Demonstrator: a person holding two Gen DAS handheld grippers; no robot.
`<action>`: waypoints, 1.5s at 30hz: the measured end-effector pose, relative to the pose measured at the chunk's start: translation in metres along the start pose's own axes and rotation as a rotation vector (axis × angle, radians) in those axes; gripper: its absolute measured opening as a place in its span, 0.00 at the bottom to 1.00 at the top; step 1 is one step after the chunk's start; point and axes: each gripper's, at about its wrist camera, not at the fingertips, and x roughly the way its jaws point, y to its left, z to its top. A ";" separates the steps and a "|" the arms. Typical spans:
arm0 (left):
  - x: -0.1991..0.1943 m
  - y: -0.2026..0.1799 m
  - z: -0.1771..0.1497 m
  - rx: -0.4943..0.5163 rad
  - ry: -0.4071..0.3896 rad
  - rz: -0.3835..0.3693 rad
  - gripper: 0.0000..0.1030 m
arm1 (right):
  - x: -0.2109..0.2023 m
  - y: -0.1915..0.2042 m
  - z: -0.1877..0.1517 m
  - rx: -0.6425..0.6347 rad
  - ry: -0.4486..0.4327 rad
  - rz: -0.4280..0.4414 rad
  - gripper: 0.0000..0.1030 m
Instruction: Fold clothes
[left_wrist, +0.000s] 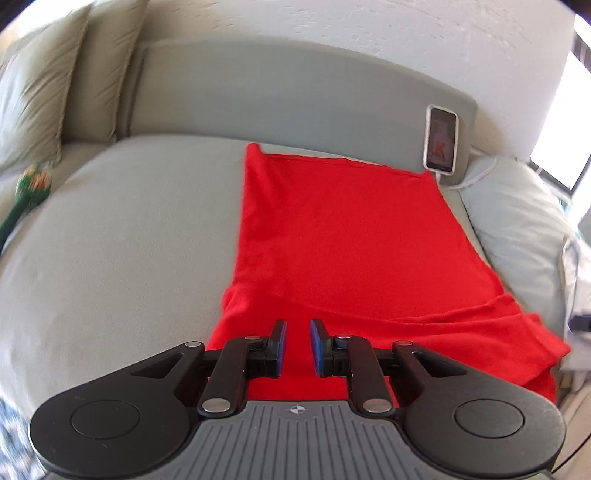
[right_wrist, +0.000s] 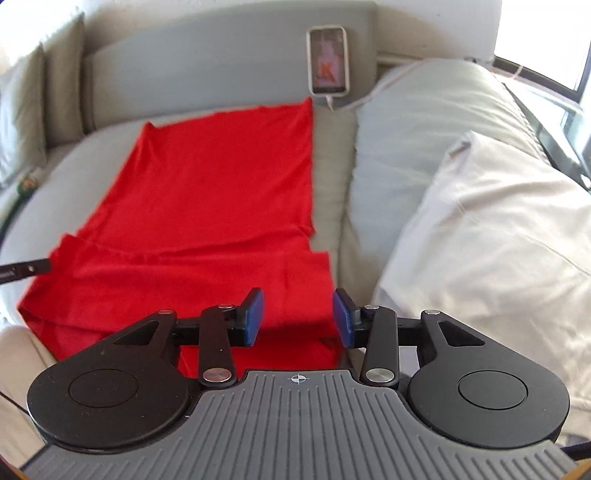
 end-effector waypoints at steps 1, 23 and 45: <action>0.010 -0.006 0.003 0.035 0.015 0.015 0.17 | 0.011 0.006 0.004 -0.015 -0.008 0.015 0.41; 0.018 -0.074 -0.052 0.203 0.123 -0.010 0.28 | 0.058 0.037 -0.020 -0.085 0.080 0.067 0.39; -0.075 0.017 0.066 -0.069 -0.063 -0.057 0.64 | -0.050 0.005 0.061 0.067 -0.143 0.347 0.84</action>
